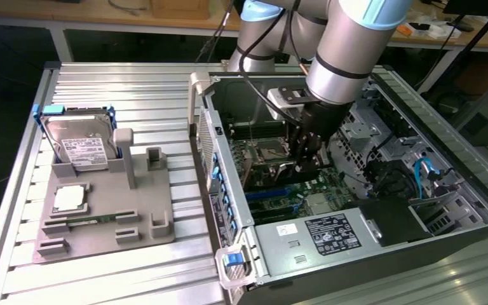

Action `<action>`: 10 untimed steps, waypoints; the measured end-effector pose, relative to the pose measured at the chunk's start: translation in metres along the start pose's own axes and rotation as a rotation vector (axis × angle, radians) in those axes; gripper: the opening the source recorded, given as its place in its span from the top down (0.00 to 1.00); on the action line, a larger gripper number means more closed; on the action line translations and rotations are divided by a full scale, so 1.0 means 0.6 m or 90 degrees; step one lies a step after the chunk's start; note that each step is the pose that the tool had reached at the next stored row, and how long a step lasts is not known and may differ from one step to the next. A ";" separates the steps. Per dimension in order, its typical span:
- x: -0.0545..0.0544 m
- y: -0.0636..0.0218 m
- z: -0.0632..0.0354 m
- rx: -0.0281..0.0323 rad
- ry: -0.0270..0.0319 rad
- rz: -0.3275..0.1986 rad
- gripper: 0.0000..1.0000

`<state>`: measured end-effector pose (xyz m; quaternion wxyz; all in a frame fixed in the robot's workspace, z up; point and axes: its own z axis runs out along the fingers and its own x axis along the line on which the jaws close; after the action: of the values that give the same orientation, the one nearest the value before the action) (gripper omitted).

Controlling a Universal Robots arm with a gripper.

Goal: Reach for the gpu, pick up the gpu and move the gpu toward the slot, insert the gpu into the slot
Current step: 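Insert the gpu into the slot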

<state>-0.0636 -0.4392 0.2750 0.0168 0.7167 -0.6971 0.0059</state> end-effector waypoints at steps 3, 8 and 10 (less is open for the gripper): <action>0.001 0.007 0.000 0.0000 -0.0001 0.000 0.73; 0.001 0.007 0.000 0.0002 0.0000 0.000 0.73; 0.001 0.007 0.001 0.0030 0.0000 0.000 0.73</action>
<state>-0.0681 -0.4399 0.2748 0.0152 0.7167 -0.6971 0.0076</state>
